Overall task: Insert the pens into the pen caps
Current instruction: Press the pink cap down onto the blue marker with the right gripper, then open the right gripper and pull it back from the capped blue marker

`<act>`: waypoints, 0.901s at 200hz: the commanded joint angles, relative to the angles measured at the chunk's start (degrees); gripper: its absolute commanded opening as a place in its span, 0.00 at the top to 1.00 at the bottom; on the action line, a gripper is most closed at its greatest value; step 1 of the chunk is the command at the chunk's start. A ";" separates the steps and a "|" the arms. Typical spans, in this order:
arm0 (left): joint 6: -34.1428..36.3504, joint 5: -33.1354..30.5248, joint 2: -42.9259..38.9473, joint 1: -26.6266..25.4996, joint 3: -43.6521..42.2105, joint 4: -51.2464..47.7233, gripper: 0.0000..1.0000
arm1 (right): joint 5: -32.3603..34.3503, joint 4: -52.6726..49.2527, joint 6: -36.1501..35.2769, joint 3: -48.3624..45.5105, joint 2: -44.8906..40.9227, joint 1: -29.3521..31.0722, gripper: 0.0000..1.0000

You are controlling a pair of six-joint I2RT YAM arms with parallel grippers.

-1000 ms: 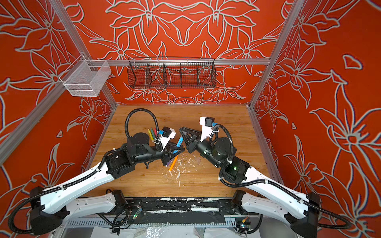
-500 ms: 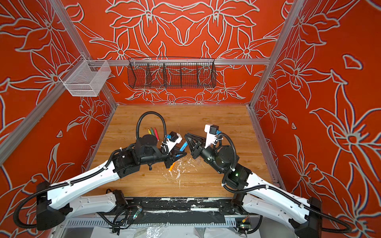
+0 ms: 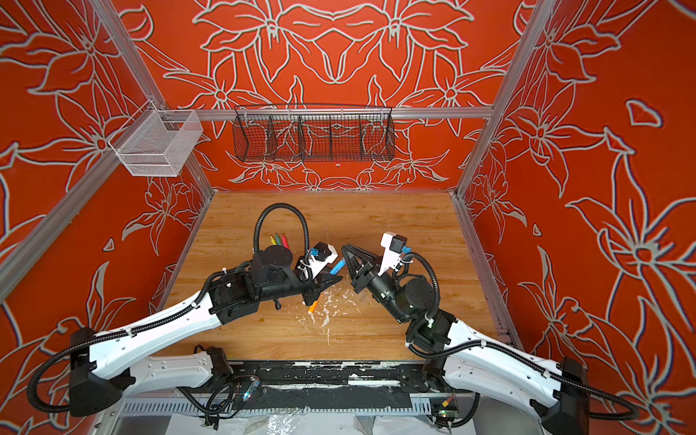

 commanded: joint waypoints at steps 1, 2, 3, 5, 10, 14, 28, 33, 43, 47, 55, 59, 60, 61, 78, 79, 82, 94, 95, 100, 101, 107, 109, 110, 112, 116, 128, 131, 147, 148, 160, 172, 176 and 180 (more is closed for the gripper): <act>-3.54 -13.12 0.07 2.93 7.87 20.05 1.00 | -11.69 -7.82 1.28 -3.48 2.86 6.51 1.00; -3.59 -13.09 0.08 2.94 7.95 20.05 1.00 | -11.62 -7.81 1.22 -3.47 2.97 6.60 1.00; -3.61 -13.08 0.09 2.95 8.04 20.01 1.00 | -11.63 -7.80 1.24 -3.42 3.07 6.69 1.00; -3.65 -13.01 0.13 2.96 8.22 19.98 1.00 | -11.60 -7.73 1.25 -3.32 3.21 6.87 1.00; -3.86 -12.76 0.35 2.96 8.76 19.80 1.00 | -11.38 -7.71 1.05 -3.15 3.70 7.31 1.00; -4.09 -12.42 0.47 3.04 9.22 19.60 1.00 | -11.22 -7.74 0.93 -3.07 3.91 7.61 1.00; -5.14 -10.47 0.92 3.38 10.97 18.56 1.00 | -10.75 -7.54 0.63 -2.86 4.64 8.38 1.00; -5.64 -9.64 1.10 3.55 11.67 18.01 1.00 | -10.56 -7.46 0.64 -2.89 4.74 8.54 1.00; -6.83 -7.58 1.48 4.12 13.19 16.77 1.00 | -10.26 -7.35 0.56 -3.09 4.62 8.76 1.00; -7.30 -6.88 1.61 4.39 13.77 16.24 1.00 | -10.05 -7.33 0.51 -3.23 4.58 8.87 1.00; -8.41 -5.23 1.79 4.96 14.84 15.35 1.00 | -9.84 -7.05 0.47 -3.73 4.13 9.07 1.00; -9.04 -4.35 1.86 5.33 15.31 14.80 1.00 | -9.65 -7.01 0.42 -3.79 3.99 9.09 1.00; -9.19 -4.14 1.86 5.42 15.41 14.70 1.00 | -9.63 -6.96 0.40 -3.89 3.89 9.08 1.00; -9.36 -3.90 1.90 5.51 15.55 14.70 1.00 | -9.58 -6.94 0.39 -3.94 3.84 9.07 1.00; -11.10 -1.34 2.09 6.39 16.68 13.62 1.00 | -9.30 -6.87 0.11 -4.51 3.18 9.41 1.00; -11.19 -1.27 2.15 6.34 16.75 13.59 1.00 | -9.28 -6.89 0.11 -4.51 3.18 9.46 1.00; -11.33 -1.17 2.16 6.45 16.94 13.37 1.00 | -9.35 -6.91 0.12 -4.58 3.12 9.56 1.00; -11.79 -0.54 2.51 6.48 18.12 12.09 1.00 | -9.39 -7.00 0.12 -4.52 3.04 9.81 1.00; -11.84 -0.48 2.53 6.48 18.22 11.99 1.00 | -9.42 -7.05 0.12 -4.52 3.06 9.83 1.00; -11.89 -0.14 2.77 6.48 18.79 11.32 1.00 | -9.44 -7.01 0.06 -4.52 3.17 10.01 1.00; -11.94 -0.10 2.84 6.48 18.91 11.25 1.00 | -9.44 -7.05 0.09 -4.56 3.13 10.02 1.00; -12.02 0.30 2.92 6.48 19.39 10.67 1.00 | -9.23 -7.32 0.20 -4.46 2.99 10.21 1.00; -12.06 0.38 2.95 6.48 19.51 10.57 1.00 | -9.16 -7.34 0.25 -4.44 2.95 10.25 1.00; -12.06 0.38 2.93 6.48 19.53 10.52 1.00 | -9.08 -7.48 0.36 -4.44 2.93 10.27 1.00; -12.00 0.51 2.93 6.48 19.62 10.44 1.00 | -8.85 -7.74 0.51 -4.43 2.85 10.25 1.00; -11.94 0.56 2.91 6.48 19.64 10.52 1.00 | -8.16 -8.40 1.00 -4.28 2.50 10.27 1.00; -10.93 0.30 2.58 6.48 18.80 11.44 1.00 | -4.24 -12.00 3.86 -3.46 1.10 10.29 1.00; -10.59 0.05 2.35 6.48 18.41 11.85 1.00 | -2.78 -13.60 4.75 -3.25 0.56 10.27 1.00; -10.42 -3.25 1.01 6.52 14.28 14.95 1.00 | 3.95 -23.28 8.24 -0.63 -3.05 10.17 0.95; -10.45 -3.46 0.99 6.50 14.02 15.13 1.00 | 4.24 -23.84 8.35 -0.42 -3.28 10.19 0.93; -11.11 -6.05 0.08 6.48 11.47 15.32 1.00 | 7.04 -30.88 8.46 2.44 -6.40 10.16 0.67; -12.85 -10.09 -0.47 6.48 9.98 12.71 1.00 | 10.67 -39.96 8.92 7.00 -9.04 10.03 0.39; -13.66 -11.69 -0.51 6.48 9.61 11.45 1.00 | 12.20 -43.63 9.01 8.88 -9.64 10.03 0.33; -14.42 -13.08 -0.60 6.48 9.30 10.11 1.00 | 13.54 -46.67 8.81 10.74 -10.26 10.03 0.27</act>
